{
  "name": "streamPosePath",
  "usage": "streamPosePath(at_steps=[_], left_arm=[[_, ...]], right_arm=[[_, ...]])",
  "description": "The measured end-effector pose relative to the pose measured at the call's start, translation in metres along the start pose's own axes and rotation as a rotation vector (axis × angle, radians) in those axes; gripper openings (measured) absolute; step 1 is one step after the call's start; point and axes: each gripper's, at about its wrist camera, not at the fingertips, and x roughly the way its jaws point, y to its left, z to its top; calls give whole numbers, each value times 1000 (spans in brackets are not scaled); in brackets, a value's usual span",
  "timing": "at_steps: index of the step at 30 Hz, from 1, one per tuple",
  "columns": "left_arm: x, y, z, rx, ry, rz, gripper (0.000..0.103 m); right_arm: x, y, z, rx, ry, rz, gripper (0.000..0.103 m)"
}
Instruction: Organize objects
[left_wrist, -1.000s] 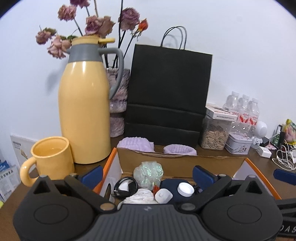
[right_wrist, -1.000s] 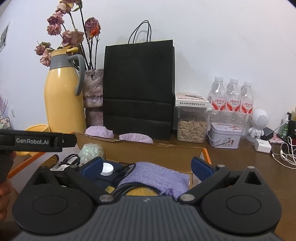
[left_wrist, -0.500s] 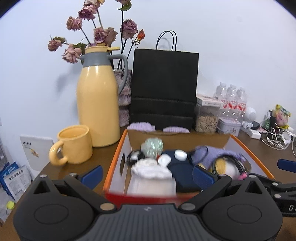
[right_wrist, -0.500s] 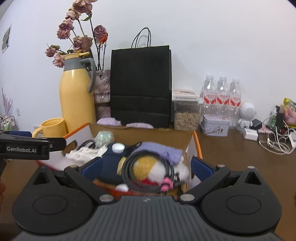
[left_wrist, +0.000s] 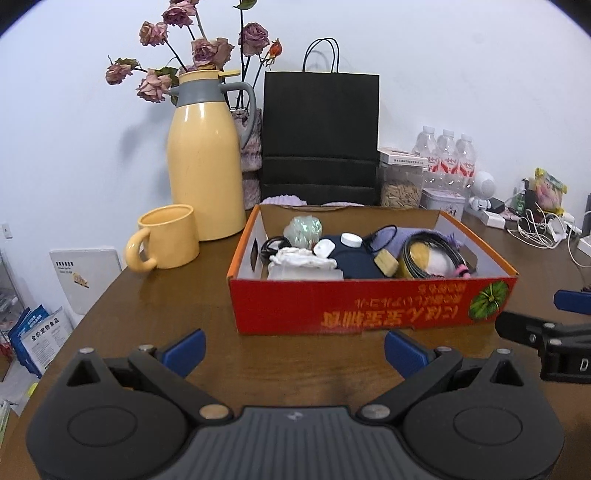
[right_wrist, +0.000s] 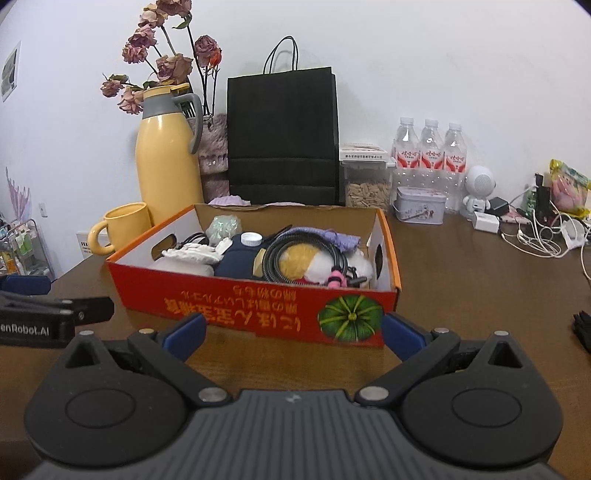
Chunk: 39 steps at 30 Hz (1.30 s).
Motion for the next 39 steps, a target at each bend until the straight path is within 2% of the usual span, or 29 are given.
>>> streamPosePath(at_steps=[11,39], left_arm=[[-12,-4,-6,5,4,-12,103],[-11,-2,-7,-4,18,-10,103]], right_arm=[[-14,4,-2,-4,0,-2,103],[-13,4,-3,-5,5,-5,103]])
